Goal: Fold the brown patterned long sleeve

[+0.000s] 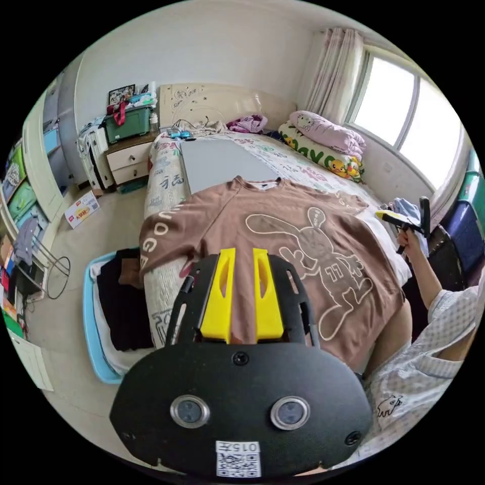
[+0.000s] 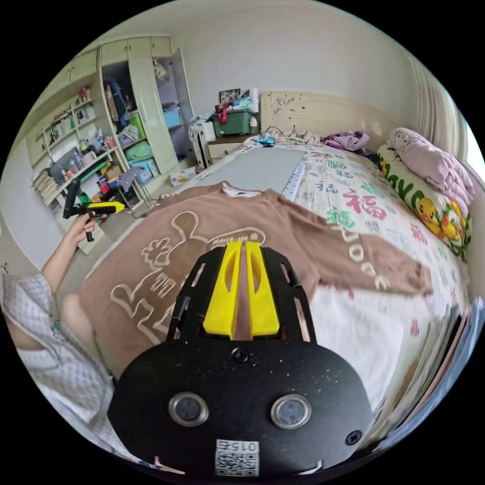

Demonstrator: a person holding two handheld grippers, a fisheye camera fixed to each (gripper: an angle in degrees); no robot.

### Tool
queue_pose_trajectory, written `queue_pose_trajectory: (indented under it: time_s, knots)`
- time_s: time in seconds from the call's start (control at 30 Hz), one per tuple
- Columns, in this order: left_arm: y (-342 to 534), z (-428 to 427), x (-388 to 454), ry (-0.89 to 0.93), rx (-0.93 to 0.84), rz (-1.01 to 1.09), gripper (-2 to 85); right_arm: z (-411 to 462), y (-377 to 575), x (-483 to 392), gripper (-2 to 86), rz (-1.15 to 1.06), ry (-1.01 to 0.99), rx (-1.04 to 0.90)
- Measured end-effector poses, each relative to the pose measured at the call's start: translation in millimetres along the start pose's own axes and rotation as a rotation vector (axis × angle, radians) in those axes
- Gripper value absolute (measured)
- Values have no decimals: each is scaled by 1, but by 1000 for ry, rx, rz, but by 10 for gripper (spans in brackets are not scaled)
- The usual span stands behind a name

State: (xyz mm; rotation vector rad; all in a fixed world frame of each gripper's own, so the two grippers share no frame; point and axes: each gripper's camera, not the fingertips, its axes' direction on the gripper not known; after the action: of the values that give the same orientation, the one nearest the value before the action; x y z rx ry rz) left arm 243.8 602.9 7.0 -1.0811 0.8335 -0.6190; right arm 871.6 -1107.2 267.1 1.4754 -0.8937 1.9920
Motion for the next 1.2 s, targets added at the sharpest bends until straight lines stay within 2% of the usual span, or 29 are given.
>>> queue_pose_trajectory:
  time_s: [0.13,0.23,0.33,0.5,0.57,0.63,0.77,0.93,1.1,1.2]
  knots:
    - [159,-117,-7,166,44,-202,81,-80,133,-4,36,153,-39,24]
    - [248,-162,3,176,31,-316,85,-97,208,-6,76,314,-57,8]
    - [297,-189,16,159,47,-383,96,-96,256,-2,103,462,-57,-17]
    - [323,-190,14,114,12,-483,114,-101,286,12,120,597,-46,36]
    - [327,-183,13,134,-3,-500,117,-102,282,9,141,618,96,-6]
    - [330,-177,13,121,-10,-514,113,-101,277,2,142,577,155,-27]
    - [331,-168,10,140,-33,-515,75,-74,271,14,106,565,-29,-111]
    - [336,-179,0,244,13,-513,18,-69,260,16,29,557,-7,-130]
    - [328,-222,21,164,70,-444,9,-101,252,14,13,536,-42,-29]
    - [322,-239,30,109,73,-427,9,-96,248,13,11,518,-24,-72]
